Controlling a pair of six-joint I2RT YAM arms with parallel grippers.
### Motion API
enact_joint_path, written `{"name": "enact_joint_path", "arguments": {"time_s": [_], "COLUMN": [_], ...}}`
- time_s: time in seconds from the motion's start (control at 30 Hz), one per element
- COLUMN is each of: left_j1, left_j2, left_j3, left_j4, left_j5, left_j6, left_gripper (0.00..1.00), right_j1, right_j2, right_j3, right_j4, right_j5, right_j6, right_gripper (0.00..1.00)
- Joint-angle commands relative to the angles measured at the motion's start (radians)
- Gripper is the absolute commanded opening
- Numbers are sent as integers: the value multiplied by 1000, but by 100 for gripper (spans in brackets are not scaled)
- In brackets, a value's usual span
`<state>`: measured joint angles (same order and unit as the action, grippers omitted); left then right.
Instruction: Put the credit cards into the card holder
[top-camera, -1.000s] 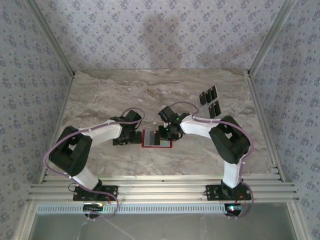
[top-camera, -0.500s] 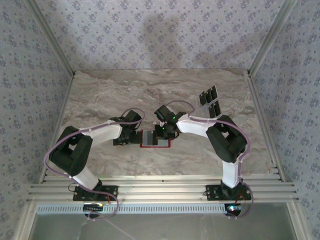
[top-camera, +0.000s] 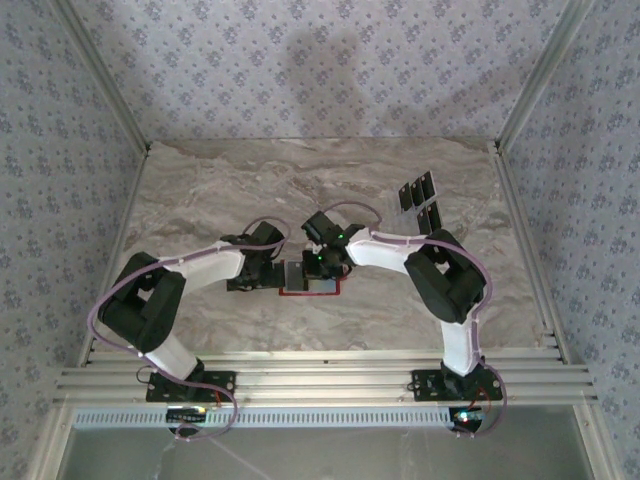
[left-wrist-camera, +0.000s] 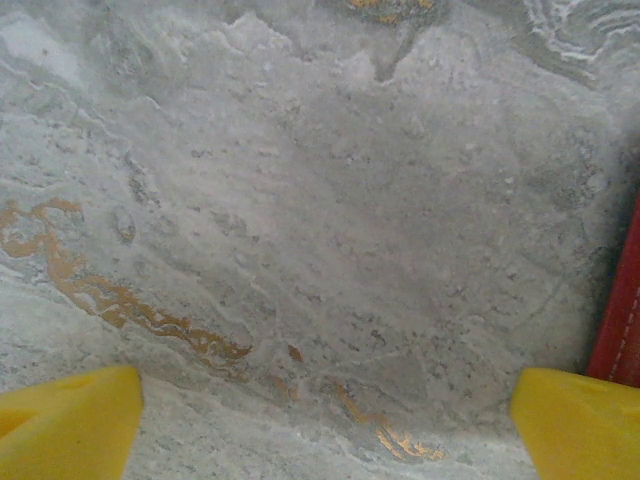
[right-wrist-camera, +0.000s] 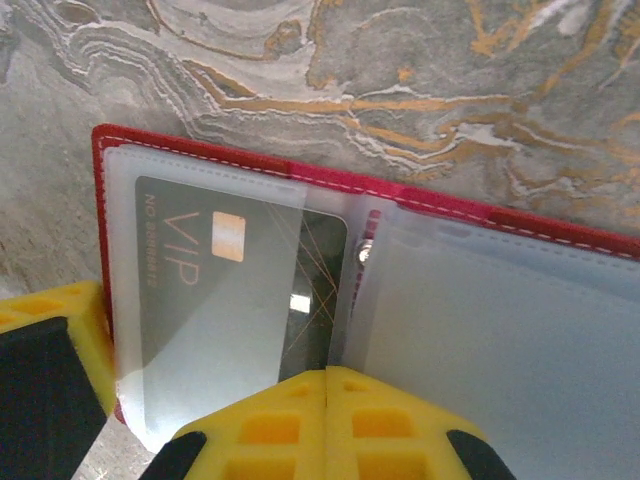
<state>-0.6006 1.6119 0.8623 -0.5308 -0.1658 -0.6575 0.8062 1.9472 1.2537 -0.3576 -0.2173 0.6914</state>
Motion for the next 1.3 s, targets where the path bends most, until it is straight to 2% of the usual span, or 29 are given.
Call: {"name": "enact_joint_path", "arguments": {"time_s": [0.0, 0.33, 0.73, 0.93, 1.27], "left_j1": [-20, -31, 7, 54, 58], "left_j2": [48, 49, -77, -98, -53], "left_j3": [-35, -28, 14, 14, -10], "left_j4": [37, 37, -58, -86, -54], "left_j5": [45, 52, 22, 11, 22], "left_j6": [-16, -25, -36, -23, -19], "left_gripper": [96, 96, 96, 97, 97], "right_j1": [15, 17, -30, -24, -4], "right_j2": [24, 41, -143, -127, -58], "right_j3": [27, 43, -98, -104, -85], "right_j4": [6, 26, 51, 63, 89], "right_j5": [-24, -61, -39, -46, -66], "right_j6": [24, 38, 45, 50, 61], "right_gripper": [0, 0, 5, 3, 2]}}
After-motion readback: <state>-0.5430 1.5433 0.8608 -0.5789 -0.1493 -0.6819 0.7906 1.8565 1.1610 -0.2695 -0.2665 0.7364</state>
